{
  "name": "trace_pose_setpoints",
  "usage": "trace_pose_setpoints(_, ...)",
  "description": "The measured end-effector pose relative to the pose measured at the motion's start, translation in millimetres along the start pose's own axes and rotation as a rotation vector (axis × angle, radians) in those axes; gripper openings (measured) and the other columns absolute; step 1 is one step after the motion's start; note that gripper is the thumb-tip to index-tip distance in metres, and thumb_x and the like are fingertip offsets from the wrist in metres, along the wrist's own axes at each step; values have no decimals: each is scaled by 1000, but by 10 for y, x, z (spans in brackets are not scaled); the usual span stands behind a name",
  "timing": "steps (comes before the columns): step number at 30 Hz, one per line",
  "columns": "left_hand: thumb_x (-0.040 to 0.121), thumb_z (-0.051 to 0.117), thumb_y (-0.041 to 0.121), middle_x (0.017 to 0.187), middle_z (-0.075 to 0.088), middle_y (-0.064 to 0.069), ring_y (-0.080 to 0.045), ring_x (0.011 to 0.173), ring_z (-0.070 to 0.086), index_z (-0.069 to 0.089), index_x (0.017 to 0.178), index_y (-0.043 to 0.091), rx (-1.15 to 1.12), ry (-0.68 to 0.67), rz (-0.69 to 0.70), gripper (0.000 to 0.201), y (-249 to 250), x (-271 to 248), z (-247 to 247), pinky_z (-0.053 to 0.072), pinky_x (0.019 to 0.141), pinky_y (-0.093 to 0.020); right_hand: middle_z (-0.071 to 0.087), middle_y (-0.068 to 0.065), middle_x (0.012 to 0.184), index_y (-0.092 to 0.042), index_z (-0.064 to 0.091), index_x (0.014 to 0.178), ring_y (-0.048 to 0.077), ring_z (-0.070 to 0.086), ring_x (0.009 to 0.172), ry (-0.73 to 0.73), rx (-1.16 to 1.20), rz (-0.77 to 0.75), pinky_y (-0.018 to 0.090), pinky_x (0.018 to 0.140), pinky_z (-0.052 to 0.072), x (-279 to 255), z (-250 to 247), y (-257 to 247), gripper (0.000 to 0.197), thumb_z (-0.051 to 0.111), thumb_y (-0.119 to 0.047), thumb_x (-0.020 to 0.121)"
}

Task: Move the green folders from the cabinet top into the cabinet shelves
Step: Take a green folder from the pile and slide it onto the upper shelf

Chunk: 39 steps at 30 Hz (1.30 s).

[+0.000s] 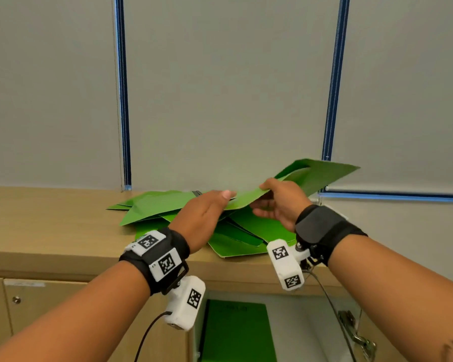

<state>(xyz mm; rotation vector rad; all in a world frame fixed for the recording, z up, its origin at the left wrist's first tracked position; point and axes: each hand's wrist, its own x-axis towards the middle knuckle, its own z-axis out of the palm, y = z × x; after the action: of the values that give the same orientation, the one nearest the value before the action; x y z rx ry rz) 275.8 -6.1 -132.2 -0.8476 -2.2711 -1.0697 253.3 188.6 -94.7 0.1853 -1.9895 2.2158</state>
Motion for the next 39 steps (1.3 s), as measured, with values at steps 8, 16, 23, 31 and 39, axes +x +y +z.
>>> trace_pose_setpoints(8,100,43,33,145,46,7,-4,129,41,45,141,25,-20,64,-129,42,30,290,-269,28,104,-20,64,7,80,-15,57,84,20,62,71,-48,-7,-132,27,57,54,-253,-188,-810,9,49,-17,89)
trace_pose_setpoints(16,91,37,63,160,18,-4,-17,146,20,16,153,16,108,-25,-270,80,181,359,-411,16,115,-31,65,19,105,-1,60,119,32,65,83,-81,-58,-185,40,74,57,-611,-445,-1359,35,46,-11,88)
trace_pose_setpoints(23,76,25,89,147,45,-7,-23,132,47,40,144,24,-173,-24,-376,95,212,402,-508,30,114,-45,71,11,92,-7,63,110,26,69,73,-101,36,-165,36,64,61,-672,-709,-1454,29,43,-13,89)
trace_pose_setpoints(31,82,60,50,113,70,-15,-33,104,67,60,123,14,-850,33,-242,54,615,367,-736,50,94,-48,65,19,123,-8,55,132,32,69,95,-147,25,-159,45,78,59,-547,-793,-1090,46,40,-3,89)
trace_pose_setpoints(39,89,62,19,108,71,-13,-32,99,68,65,114,13,-671,88,-170,26,380,306,-700,54,89,-44,65,21,123,-9,55,128,39,62,110,-102,-51,-156,52,98,48,-391,-782,-594,42,44,4,89)
